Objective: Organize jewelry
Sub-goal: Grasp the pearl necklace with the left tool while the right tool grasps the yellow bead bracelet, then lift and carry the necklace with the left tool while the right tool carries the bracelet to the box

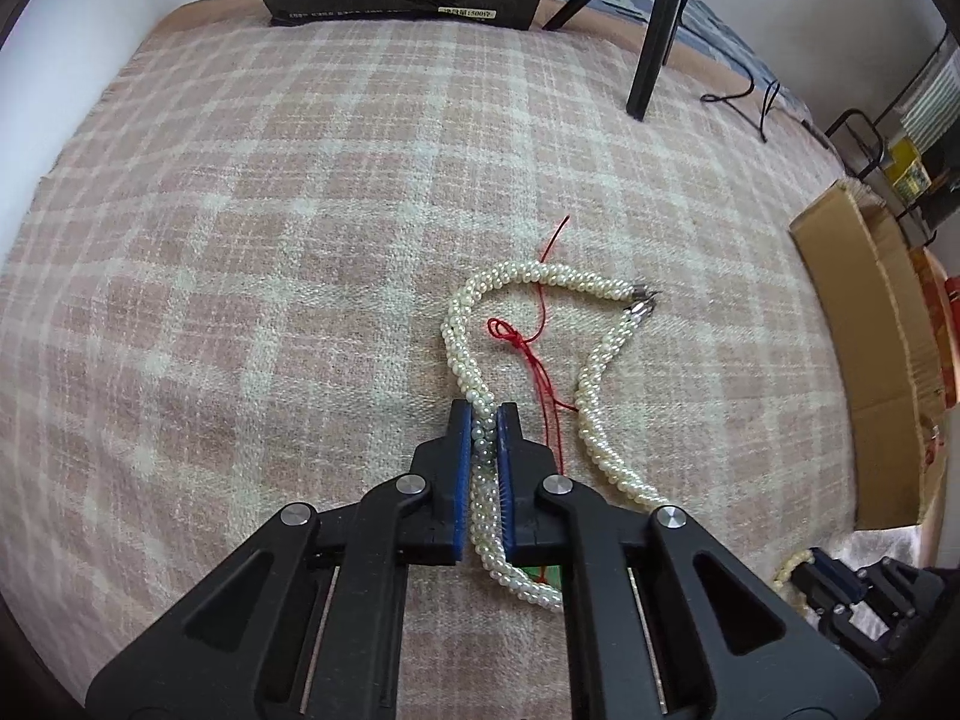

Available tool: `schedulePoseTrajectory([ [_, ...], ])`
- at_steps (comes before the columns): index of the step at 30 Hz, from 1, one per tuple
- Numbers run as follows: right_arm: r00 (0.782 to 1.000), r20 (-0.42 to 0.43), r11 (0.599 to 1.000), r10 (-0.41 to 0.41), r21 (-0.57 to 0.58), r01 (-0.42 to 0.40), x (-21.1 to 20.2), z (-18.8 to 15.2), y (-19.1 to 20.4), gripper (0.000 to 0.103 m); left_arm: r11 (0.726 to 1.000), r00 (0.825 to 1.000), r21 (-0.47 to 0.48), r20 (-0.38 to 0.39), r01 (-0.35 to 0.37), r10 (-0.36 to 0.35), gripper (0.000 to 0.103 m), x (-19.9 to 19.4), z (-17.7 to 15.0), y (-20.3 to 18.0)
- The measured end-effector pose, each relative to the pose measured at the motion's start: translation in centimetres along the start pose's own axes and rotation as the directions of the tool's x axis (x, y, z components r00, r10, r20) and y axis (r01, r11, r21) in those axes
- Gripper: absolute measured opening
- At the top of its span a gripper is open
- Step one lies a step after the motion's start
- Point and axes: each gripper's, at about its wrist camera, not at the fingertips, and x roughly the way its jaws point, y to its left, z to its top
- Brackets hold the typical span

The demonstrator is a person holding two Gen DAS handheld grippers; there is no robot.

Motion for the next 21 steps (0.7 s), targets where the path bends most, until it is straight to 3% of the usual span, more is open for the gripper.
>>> schedulePoseTrajectory([
  [12, 0.997, 0.077, 0.999, 0.025, -0.044, -0.022, -2.7, 0.5, 1.7, 0.006, 0.99, 0.987, -0.04, 0.097, 0.132, -0.128, 0.006, -5.9, 1.0, 0.6],
  [21, 0.991, 0.127, 0.998, 0.035, -0.06, -0.028, -4.4, 1.5, 2.5, 0.006, 0.971, 0.96, -0.036, 0.159, 0.238, -0.229, 0.006, -9.5, 1.6, -0.4],
])
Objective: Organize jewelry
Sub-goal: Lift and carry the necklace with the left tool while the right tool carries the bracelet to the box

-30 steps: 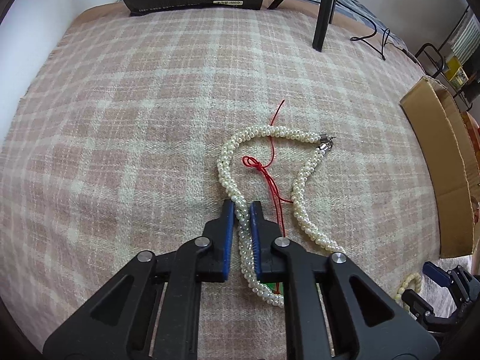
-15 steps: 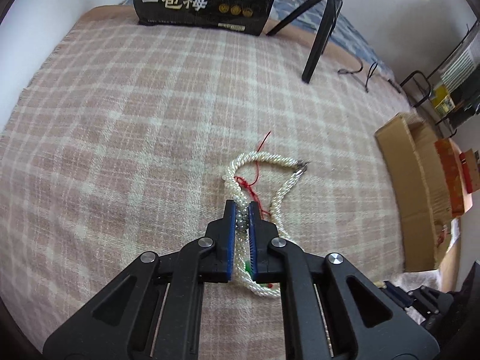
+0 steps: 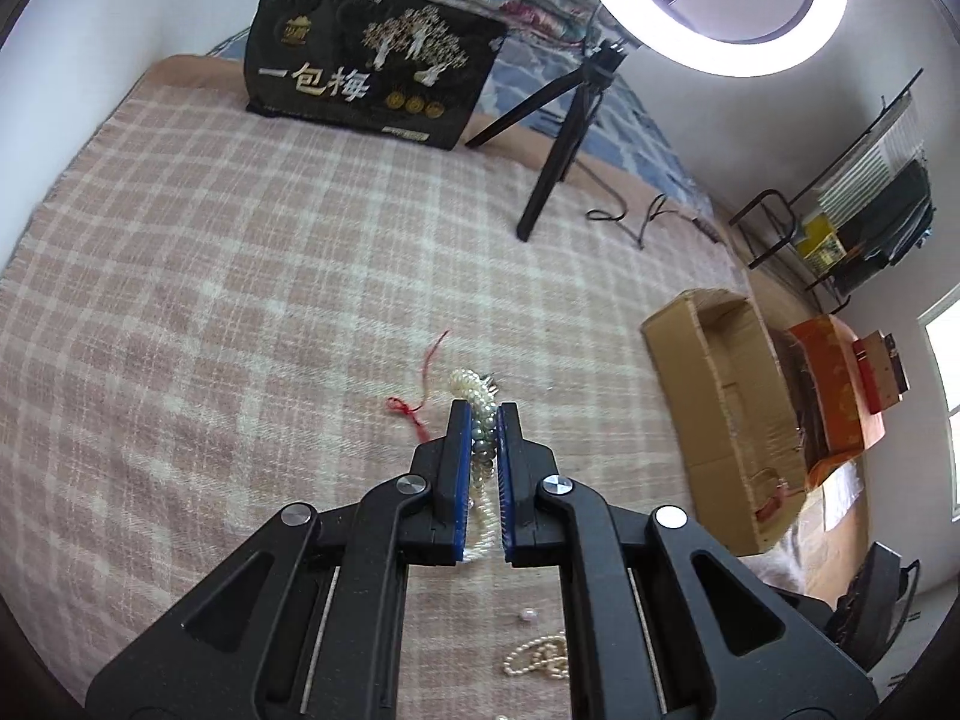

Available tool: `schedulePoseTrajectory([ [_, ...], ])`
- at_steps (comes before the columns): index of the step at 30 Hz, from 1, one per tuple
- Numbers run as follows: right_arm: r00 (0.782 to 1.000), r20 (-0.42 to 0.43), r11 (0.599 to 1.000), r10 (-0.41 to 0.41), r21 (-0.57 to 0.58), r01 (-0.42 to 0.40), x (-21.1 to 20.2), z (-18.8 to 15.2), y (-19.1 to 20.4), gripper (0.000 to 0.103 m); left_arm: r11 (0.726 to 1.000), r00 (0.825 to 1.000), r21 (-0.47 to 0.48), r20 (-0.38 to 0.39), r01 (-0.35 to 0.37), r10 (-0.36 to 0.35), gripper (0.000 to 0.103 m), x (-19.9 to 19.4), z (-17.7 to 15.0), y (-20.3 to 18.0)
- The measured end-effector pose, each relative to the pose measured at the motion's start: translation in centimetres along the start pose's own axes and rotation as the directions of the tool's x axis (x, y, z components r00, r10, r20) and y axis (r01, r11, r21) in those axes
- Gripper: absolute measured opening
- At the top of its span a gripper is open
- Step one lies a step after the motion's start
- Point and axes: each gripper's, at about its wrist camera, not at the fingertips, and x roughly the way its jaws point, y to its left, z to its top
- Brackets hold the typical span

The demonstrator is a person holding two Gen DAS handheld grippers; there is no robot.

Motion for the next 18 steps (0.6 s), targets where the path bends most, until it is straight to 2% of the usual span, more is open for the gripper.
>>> schedulePoseTrajectory([
  [8, 0.998, 0.057, 1.0, 0.011, 0.011, -0.011, -2.3, 0.7, -0.2, 0.006, 0.997, 0.996, 0.026, 0.054, 0.07, -0.072, 0.006, -2.4, 0.9, -2.4],
  [18, 0.989, 0.145, 0.999, 0.006, 0.049, -0.013, -5.6, 1.9, -1.7, 0.006, 0.987, 0.982, 0.041, 0.105, 0.154, -0.158, 0.006, -5.0, 1.9, -4.7],
])
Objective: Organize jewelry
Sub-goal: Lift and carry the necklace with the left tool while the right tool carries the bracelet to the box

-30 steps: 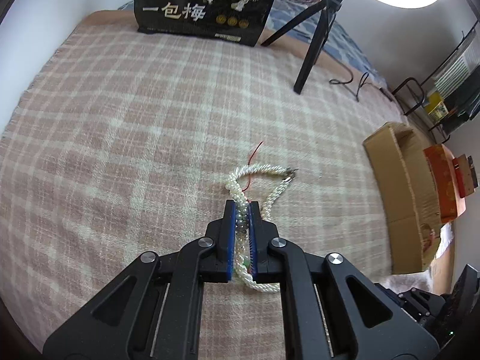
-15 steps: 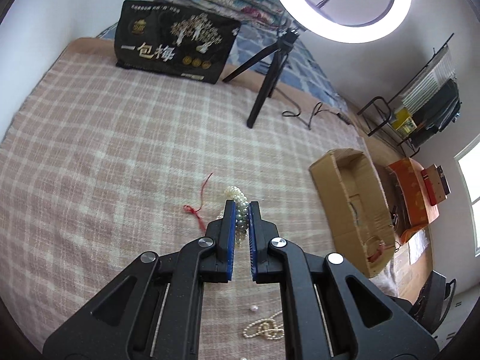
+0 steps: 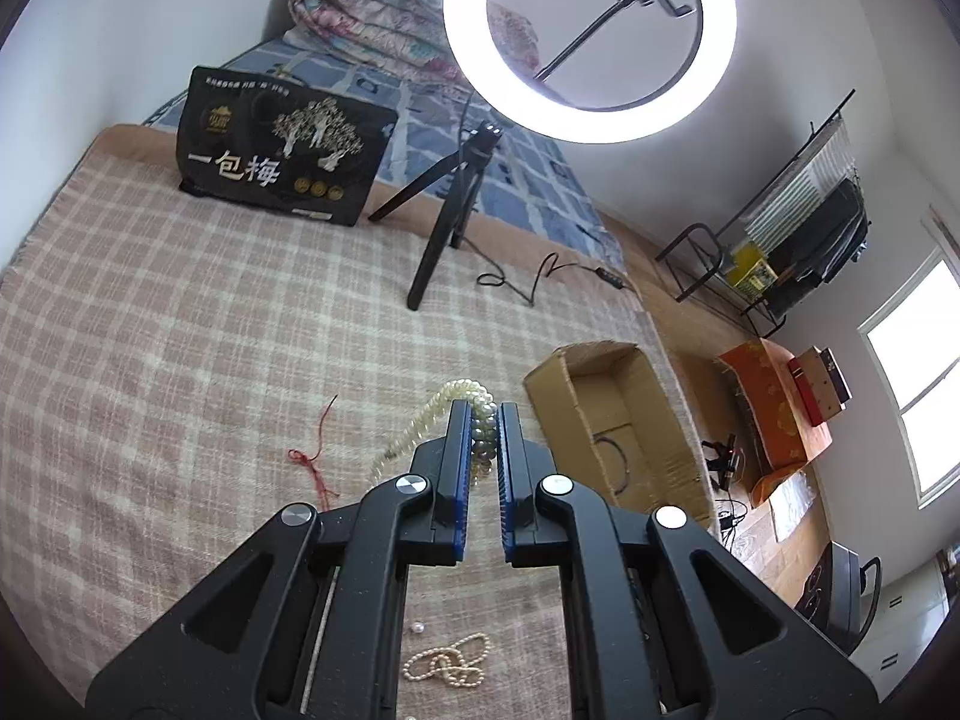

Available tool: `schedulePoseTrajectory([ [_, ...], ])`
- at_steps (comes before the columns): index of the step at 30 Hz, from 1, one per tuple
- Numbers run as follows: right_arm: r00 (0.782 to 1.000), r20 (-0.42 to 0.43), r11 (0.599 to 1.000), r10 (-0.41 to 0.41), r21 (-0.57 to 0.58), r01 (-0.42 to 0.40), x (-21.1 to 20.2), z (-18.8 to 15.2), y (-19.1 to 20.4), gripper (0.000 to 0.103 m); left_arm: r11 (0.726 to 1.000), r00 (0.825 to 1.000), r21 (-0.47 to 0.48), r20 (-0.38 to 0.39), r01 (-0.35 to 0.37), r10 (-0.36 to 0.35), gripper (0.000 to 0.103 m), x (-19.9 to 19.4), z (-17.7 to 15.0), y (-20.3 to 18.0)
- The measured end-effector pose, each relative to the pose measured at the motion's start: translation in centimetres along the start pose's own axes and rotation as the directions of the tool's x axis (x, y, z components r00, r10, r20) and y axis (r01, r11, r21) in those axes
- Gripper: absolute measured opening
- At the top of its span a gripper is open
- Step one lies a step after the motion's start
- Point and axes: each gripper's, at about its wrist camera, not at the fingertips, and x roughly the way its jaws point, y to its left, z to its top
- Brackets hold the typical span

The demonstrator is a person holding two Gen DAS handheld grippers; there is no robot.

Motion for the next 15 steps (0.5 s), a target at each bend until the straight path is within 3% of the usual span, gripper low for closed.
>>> schedulePoseTrajectory([
  [15, 0.995, 0.081, 0.993, -0.053, 0.106, 0.045, -3.1, 1.7, -4.9, 0.006, 0.994, 0.994, 0.046, 0.021, 0.102, -0.103, 0.006, 0.2, 1.8, -5.0],
])
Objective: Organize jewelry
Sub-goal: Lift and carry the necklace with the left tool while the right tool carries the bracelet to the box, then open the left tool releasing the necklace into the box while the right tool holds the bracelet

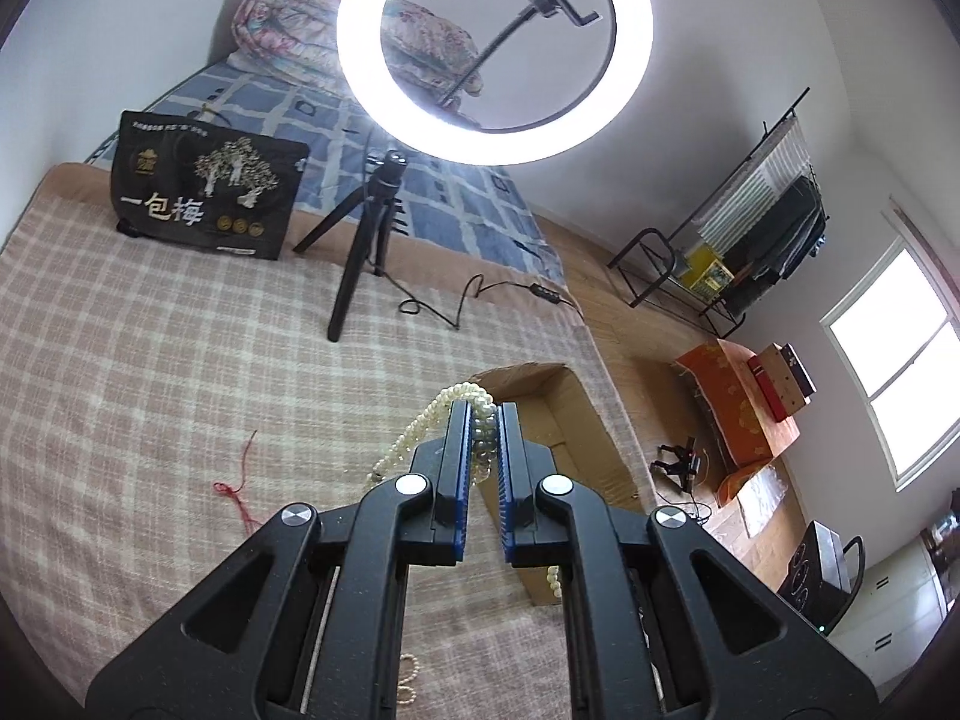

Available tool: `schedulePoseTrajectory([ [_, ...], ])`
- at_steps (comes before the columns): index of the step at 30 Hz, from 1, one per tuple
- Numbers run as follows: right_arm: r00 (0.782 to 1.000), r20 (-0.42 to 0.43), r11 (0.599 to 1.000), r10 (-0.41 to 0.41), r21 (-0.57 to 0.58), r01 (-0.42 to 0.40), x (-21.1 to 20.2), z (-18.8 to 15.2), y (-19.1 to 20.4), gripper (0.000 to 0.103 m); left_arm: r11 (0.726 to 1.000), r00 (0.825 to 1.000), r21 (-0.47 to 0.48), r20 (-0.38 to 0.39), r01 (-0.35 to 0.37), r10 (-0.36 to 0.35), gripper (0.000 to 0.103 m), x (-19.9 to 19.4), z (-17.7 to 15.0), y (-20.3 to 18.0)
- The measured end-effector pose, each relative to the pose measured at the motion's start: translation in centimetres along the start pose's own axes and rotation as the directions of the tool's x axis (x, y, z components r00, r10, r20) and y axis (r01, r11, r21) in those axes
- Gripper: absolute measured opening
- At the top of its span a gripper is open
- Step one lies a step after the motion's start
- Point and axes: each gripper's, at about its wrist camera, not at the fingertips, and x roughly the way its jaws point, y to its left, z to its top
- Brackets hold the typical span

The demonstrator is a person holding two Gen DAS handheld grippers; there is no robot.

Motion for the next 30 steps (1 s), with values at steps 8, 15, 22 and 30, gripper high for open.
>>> schedulePoseTrajectory([
  [8, 1.0, 0.008, 0.998, -0.021, 0.061, 0.021, -0.7, 0.2, -3.3, 0.006, 0.998, 0.999, 0.055, -0.003, 0.041, -0.041, 0.006, 2.1, 2.2, -4.2],
  [15, 1.0, -0.018, 0.995, -0.012, 0.099, 0.014, -0.2, -0.4, -4.9, 0.006, 0.993, 0.998, 0.099, -0.022, 0.066, -0.064, 0.006, 5.2, 3.7, -8.3],
  [22, 0.999, -0.047, 0.993, 0.015, 0.115, -0.009, 0.5, -0.6, -5.4, 0.006, 0.985, 0.998, 0.169, -0.061, 0.032, -0.022, 0.006, 9.3, 3.8, -11.8],
  [30, 0.997, -0.08, 0.99, 0.009, 0.141, 0.002, 1.6, -1.0, -6.6, 0.006, 0.958, 0.993, 0.284, -0.098, -0.038, 0.068, 0.006, 13.6, 3.2, -14.5],
])
